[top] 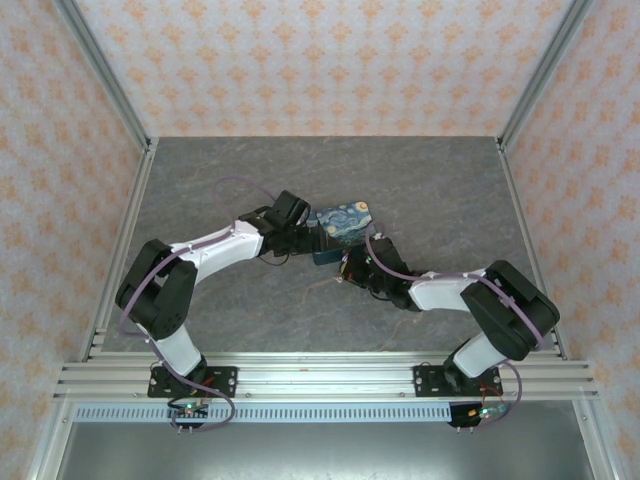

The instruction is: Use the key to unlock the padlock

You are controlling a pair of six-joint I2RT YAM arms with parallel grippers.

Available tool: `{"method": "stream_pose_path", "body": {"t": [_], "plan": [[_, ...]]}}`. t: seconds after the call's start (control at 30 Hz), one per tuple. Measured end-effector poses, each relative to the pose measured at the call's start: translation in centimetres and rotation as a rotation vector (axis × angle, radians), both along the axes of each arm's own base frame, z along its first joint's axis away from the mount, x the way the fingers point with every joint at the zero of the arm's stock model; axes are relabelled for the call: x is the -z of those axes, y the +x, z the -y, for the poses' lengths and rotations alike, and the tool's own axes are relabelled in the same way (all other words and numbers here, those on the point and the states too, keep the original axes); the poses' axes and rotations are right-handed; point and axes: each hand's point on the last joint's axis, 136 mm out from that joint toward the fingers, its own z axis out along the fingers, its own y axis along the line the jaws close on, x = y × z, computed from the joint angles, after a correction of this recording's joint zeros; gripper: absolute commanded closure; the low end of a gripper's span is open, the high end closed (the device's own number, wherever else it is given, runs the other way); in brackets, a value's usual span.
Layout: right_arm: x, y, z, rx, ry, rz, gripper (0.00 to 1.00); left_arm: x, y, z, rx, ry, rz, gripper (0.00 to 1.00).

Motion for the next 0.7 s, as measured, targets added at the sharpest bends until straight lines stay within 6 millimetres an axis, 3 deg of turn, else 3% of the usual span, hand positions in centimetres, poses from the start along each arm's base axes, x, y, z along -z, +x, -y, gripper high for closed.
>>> {"method": "stream_pose_path", "body": {"t": [0.7], "plan": [[-0.4,2.0,1.9,0.114,0.049,0.001,1.00,0.1,0.8,0.7,0.001,-0.021,0.029,0.17]]}}
